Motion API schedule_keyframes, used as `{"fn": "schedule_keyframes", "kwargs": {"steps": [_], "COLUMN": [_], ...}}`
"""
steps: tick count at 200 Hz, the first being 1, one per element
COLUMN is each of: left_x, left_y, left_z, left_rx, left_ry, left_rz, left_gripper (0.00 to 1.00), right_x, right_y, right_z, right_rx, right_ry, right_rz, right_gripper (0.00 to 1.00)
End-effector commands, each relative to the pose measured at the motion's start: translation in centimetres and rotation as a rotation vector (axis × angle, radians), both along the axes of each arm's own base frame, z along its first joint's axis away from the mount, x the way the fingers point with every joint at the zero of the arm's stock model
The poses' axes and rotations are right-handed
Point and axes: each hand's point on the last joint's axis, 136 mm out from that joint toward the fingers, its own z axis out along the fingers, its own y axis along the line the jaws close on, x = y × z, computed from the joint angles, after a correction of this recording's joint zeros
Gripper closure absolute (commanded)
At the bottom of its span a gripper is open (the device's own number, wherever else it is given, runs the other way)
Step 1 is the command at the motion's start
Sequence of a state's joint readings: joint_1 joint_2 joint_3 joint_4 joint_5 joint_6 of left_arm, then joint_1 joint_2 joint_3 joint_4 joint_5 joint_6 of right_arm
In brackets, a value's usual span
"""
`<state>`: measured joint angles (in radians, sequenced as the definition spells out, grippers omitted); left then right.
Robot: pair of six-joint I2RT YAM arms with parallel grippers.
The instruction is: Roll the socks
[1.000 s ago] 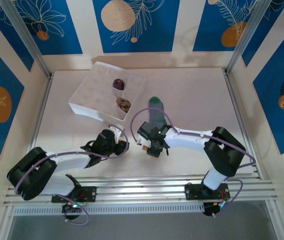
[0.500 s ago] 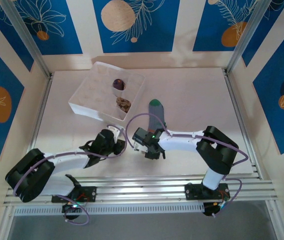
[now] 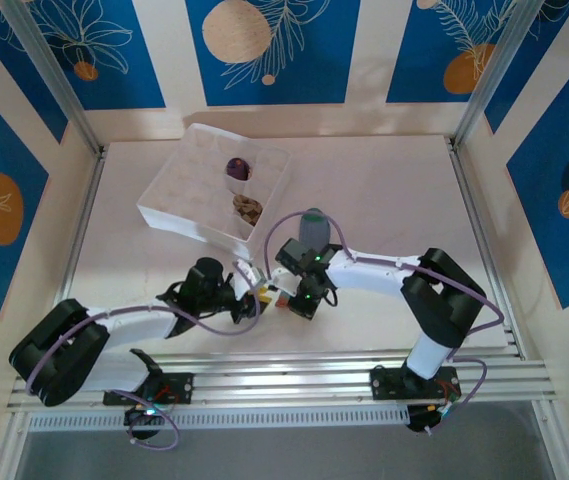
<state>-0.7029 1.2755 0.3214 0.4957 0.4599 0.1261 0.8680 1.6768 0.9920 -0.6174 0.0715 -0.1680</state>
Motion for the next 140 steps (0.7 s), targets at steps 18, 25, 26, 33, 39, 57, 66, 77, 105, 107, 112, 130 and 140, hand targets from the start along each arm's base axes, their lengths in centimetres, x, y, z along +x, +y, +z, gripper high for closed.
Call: {"fn": "schedule_keyframes", "kwargs": {"steps": [18, 25, 26, 33, 39, 57, 66, 77, 105, 107, 112, 130, 140], "left_x": [-1.7, -1.7, -1.7, -1.7, -1.8, -2.0, -2.5, -2.9, -2.6, -2.6, -2.5, -2.1, -1.9], "left_y": [-0.1, 0.2, 0.2, 0.4, 0.5, 0.7, 0.6, 0.5, 0.1, 0.1, 0.0, -0.4, -0.6], "left_z": [2.0, 2.0, 2.0, 2.1, 2.3, 2.7, 2.5, 2.2, 1.5, 1.6, 1.5, 1.2, 0.9], "left_rx": [-0.035, -0.022, -0.021, -0.018, -0.02, -0.038, -0.04, -0.032, -0.027, -0.027, -0.025, -0.01, 0.0], "left_ry": [-0.235, -0.248, -0.251, -0.269, -0.286, -0.327, -0.334, -0.342, -0.336, -0.34, -0.339, -0.34, -0.346], "left_rz": [-0.152, -0.151, -0.151, -0.146, -0.145, -0.148, -0.177, -0.212, -0.224, -0.226, -0.228, -0.245, -0.25], "left_gripper": [0.54, 0.54, 0.54, 0.53, 0.53, 0.53, 0.53, 0.53, 0.52, 0.53, 0.53, 0.52, 0.52], "right_x": [-1.7, -1.7, -1.8, -1.7, -1.7, -1.9, -2.0, -2.1, -2.2, -2.2, -2.2, -2.3, -2.3], "right_y": [2.4, 2.6, 2.6, 2.7, 2.8, 3.1, 3.1, 3.2, 3.3, 3.3, 3.3, 3.3, 3.3], "right_z": [1.9, 2.1, 2.1, 2.4, 2.5, 2.8, 2.9, 3.0, 3.1, 3.0, 3.0, 3.1, 3.1], "right_rx": [0.104, 0.115, 0.117, 0.13, 0.141, 0.169, 0.175, 0.181, 0.193, 0.192, 0.192, 0.191, 0.194], "right_ry": [0.185, 0.196, 0.198, 0.209, 0.219, 0.239, 0.245, 0.252, 0.279, 0.28, 0.281, 0.285, 0.287], "right_rz": [-0.073, -0.079, -0.079, -0.089, -0.095, -0.095, -0.091, -0.087, -0.082, -0.081, -0.078, -0.076, -0.074], "right_gripper": [0.95, 0.95, 0.95, 0.95, 0.95, 0.95, 0.95, 0.95, 0.95, 0.95, 0.95, 0.95, 0.95]}}
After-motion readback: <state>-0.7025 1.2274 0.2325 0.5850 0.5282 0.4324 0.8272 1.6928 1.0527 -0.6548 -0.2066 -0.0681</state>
